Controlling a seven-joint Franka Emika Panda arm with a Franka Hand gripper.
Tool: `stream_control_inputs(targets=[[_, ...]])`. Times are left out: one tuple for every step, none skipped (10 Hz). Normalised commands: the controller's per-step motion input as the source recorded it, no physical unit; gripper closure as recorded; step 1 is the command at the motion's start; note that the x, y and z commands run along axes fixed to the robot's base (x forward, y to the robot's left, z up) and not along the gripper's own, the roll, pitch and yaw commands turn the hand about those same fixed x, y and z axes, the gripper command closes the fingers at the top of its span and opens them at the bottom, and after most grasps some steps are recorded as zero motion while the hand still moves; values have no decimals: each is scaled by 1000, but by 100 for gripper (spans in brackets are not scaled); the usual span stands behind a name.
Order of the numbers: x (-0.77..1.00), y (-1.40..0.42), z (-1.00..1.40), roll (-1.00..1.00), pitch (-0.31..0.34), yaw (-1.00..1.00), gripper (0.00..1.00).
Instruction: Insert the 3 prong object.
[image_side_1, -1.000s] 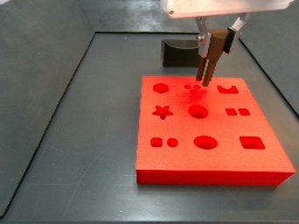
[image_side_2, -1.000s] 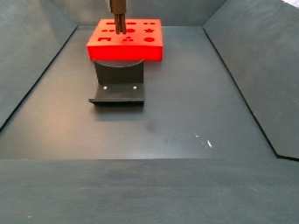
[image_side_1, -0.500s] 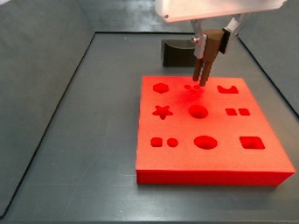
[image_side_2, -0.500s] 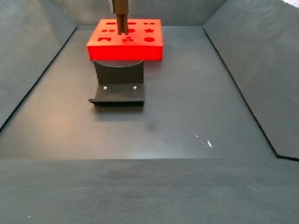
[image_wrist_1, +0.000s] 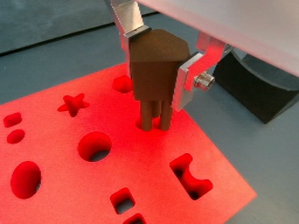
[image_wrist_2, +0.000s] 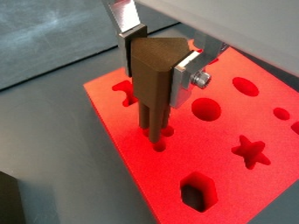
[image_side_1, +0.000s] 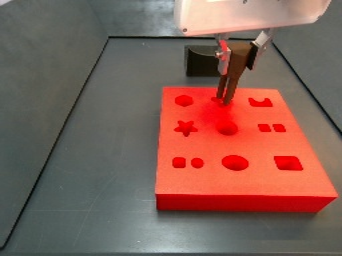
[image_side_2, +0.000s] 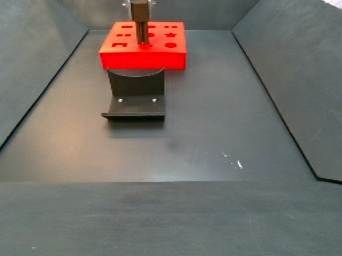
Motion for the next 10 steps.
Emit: stream_control_inputs(targets=[[-51,0,-26,-141,0,6,100],[-223,11,0,-180,-39,0,100],[-251,0,0,-214,-57,0,100],[-203,0,-23,-180,-73,23,100],[-129,0,-171,-114,-74,43,100],[0,0,-326,-33,-37,154,100],[243,0,-374,-16,-21,226,100],[346,0,-271,-14,-4,223,100],[306,0,-194,0,0,200,100],[69,0,-137,0,0,89,100]])
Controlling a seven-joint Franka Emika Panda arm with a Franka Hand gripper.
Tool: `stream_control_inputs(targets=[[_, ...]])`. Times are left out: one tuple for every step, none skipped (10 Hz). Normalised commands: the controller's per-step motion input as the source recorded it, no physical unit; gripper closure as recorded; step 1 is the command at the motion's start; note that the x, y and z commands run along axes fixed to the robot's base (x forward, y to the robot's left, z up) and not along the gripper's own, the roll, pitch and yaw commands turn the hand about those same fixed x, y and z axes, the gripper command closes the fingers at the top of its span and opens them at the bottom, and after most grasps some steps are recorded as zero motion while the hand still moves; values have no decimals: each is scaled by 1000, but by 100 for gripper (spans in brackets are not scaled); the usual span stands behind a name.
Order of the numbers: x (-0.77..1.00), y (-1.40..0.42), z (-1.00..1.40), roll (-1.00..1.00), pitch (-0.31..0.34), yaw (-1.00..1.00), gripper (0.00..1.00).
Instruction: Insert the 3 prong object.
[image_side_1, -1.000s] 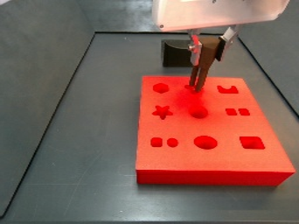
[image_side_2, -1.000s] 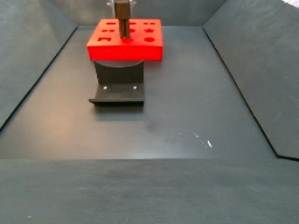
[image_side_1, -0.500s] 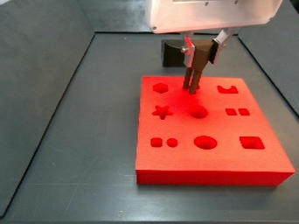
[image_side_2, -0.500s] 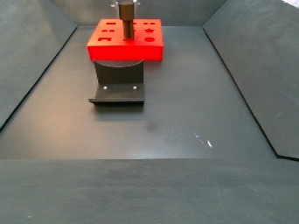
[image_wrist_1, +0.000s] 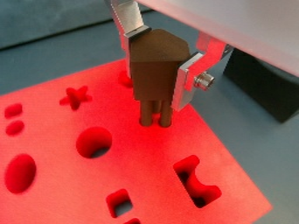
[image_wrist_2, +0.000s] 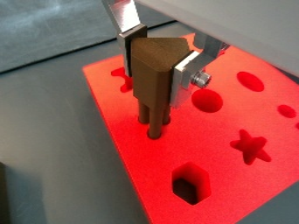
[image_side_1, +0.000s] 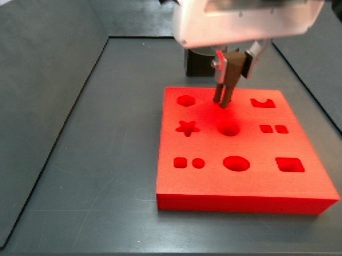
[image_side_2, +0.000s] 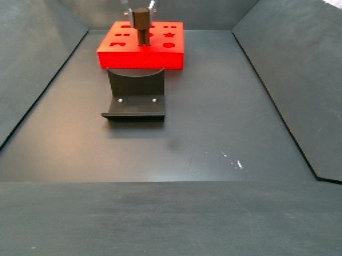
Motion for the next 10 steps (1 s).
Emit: stream_control_inputs(targets=[[0,0,-214,0,0,26,100],[-40,29,-451,-33,0,0,100],[0,3,-640,0,0,0,100],[0,31,-789,0,63,-51,100],[0,109,-866,0,110,-91,100],[0,166,-797,0,119,-91,100],[0,129,-709,0,126,-71,100],[66,0,-186,7,147,0,100],[0,-9,0,4,0,0,100],[0,0,0,0,0,0,100]])
